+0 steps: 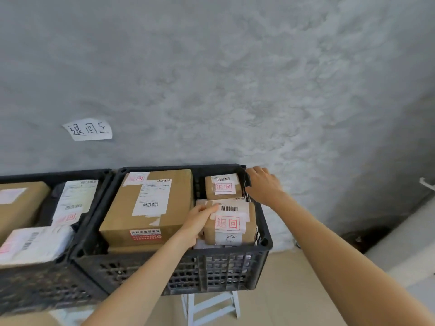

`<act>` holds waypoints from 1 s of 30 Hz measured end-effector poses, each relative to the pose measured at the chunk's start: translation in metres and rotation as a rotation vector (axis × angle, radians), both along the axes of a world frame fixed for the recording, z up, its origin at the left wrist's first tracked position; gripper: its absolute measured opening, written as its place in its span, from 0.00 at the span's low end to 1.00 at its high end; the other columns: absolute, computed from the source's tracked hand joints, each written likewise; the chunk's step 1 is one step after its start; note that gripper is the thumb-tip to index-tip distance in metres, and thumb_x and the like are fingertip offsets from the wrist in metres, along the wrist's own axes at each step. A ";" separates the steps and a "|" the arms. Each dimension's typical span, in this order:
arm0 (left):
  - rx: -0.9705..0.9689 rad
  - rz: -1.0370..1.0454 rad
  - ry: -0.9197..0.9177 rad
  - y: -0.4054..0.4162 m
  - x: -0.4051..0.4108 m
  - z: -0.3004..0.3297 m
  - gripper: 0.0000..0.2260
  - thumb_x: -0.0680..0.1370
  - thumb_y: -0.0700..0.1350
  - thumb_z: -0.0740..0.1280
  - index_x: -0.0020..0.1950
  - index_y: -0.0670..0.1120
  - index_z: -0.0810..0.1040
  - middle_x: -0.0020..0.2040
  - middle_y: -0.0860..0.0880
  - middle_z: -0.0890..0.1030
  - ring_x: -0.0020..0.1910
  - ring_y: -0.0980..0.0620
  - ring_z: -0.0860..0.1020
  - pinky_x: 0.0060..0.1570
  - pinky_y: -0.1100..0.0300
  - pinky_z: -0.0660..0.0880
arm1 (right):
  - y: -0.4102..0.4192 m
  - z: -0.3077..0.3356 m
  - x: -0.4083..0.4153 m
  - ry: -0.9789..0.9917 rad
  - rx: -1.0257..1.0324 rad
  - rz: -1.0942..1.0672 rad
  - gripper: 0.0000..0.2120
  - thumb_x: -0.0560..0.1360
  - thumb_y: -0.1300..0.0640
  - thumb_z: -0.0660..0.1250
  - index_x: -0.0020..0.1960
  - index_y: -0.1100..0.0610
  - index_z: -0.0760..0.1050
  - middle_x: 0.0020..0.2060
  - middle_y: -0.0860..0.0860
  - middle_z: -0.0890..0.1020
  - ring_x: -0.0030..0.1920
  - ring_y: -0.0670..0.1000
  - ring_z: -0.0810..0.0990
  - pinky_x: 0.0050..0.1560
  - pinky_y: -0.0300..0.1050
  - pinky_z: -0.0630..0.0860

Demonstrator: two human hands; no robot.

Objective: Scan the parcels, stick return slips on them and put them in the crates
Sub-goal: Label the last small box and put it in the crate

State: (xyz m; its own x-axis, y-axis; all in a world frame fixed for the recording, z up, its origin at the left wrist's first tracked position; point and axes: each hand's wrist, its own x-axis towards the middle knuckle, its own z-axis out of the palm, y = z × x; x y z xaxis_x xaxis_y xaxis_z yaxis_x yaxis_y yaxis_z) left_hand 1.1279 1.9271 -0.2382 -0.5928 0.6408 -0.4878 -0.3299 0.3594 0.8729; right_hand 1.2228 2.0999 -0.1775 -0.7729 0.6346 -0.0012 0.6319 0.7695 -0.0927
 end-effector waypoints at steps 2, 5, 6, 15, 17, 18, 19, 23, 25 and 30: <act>-0.031 0.015 0.042 0.001 0.005 -0.007 0.07 0.78 0.51 0.68 0.52 0.49 0.75 0.48 0.51 0.83 0.44 0.56 0.79 0.38 0.58 0.70 | 0.004 -0.003 -0.002 -0.004 -0.004 0.037 0.26 0.78 0.54 0.61 0.74 0.56 0.61 0.70 0.54 0.67 0.70 0.56 0.64 0.66 0.52 0.65; -0.079 0.012 0.033 0.001 0.007 -0.018 0.11 0.77 0.54 0.69 0.53 0.48 0.76 0.51 0.51 0.83 0.50 0.54 0.78 0.44 0.57 0.72 | 0.011 -0.008 -0.004 -0.006 0.002 0.064 0.25 0.79 0.56 0.59 0.74 0.57 0.61 0.70 0.54 0.67 0.70 0.56 0.64 0.66 0.51 0.65; -0.104 -0.004 0.024 0.002 0.007 -0.023 0.13 0.76 0.56 0.70 0.54 0.49 0.77 0.54 0.51 0.83 0.54 0.52 0.78 0.50 0.55 0.73 | 0.014 -0.010 -0.005 -0.007 0.001 0.069 0.24 0.79 0.56 0.59 0.74 0.57 0.61 0.70 0.55 0.67 0.70 0.56 0.65 0.66 0.51 0.65; -0.176 -0.124 -0.033 0.001 -0.006 -0.027 0.17 0.74 0.55 0.72 0.57 0.48 0.76 0.53 0.49 0.84 0.55 0.47 0.80 0.45 0.49 0.79 | 0.028 -0.033 -0.012 -0.027 -0.022 0.074 0.25 0.79 0.51 0.61 0.74 0.55 0.61 0.69 0.54 0.69 0.69 0.55 0.67 0.66 0.52 0.68; -0.199 -0.124 -0.039 0.001 -0.008 -0.029 0.17 0.74 0.55 0.72 0.57 0.48 0.76 0.52 0.49 0.84 0.54 0.48 0.81 0.49 0.48 0.81 | 0.029 -0.036 -0.014 -0.031 -0.027 0.068 0.23 0.80 0.52 0.60 0.73 0.56 0.62 0.69 0.54 0.69 0.69 0.56 0.67 0.66 0.53 0.68; -0.205 -0.122 -0.042 0.001 -0.008 -0.030 0.17 0.74 0.55 0.72 0.58 0.47 0.76 0.53 0.49 0.84 0.54 0.49 0.81 0.51 0.48 0.80 | 0.030 -0.038 -0.016 -0.032 -0.028 0.066 0.23 0.80 0.52 0.59 0.73 0.56 0.62 0.69 0.54 0.69 0.69 0.56 0.67 0.66 0.53 0.68; -0.209 -0.125 -0.042 0.001 -0.008 -0.030 0.18 0.74 0.55 0.72 0.58 0.47 0.75 0.53 0.49 0.84 0.54 0.50 0.81 0.50 0.49 0.80 | 0.030 -0.040 -0.017 -0.034 -0.030 0.065 0.22 0.80 0.53 0.59 0.73 0.56 0.62 0.69 0.55 0.69 0.69 0.56 0.67 0.66 0.53 0.68; -0.225 -0.151 -0.015 0.002 -0.008 -0.031 0.18 0.76 0.55 0.70 0.60 0.47 0.73 0.54 0.49 0.83 0.52 0.52 0.80 0.41 0.57 0.78 | 0.030 -0.050 -0.020 -0.050 -0.041 0.070 0.21 0.80 0.54 0.59 0.72 0.56 0.63 0.68 0.55 0.70 0.68 0.56 0.68 0.65 0.53 0.69; -0.217 -0.181 -0.010 0.001 -0.010 -0.033 0.17 0.76 0.54 0.70 0.59 0.48 0.73 0.56 0.48 0.82 0.54 0.52 0.80 0.46 0.55 0.78 | 0.029 -0.052 -0.021 -0.058 -0.044 0.067 0.20 0.80 0.53 0.58 0.71 0.56 0.64 0.67 0.55 0.70 0.67 0.56 0.69 0.64 0.53 0.69; -0.219 -0.255 -0.086 0.003 -0.016 -0.029 0.16 0.76 0.56 0.69 0.58 0.49 0.71 0.56 0.46 0.82 0.55 0.49 0.80 0.44 0.55 0.78 | 0.027 -0.054 -0.023 -0.068 -0.043 0.071 0.21 0.80 0.54 0.59 0.71 0.56 0.64 0.67 0.55 0.71 0.67 0.55 0.69 0.65 0.53 0.69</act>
State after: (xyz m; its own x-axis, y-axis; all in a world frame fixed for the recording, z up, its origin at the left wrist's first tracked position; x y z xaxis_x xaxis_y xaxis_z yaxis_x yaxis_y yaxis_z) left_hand 1.1123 1.9296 -0.2677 -0.3783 0.6374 -0.6713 -0.2745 0.6154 0.7389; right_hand 1.1999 2.1266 -0.2318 -0.8129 0.5768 -0.0812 0.5822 0.8086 -0.0850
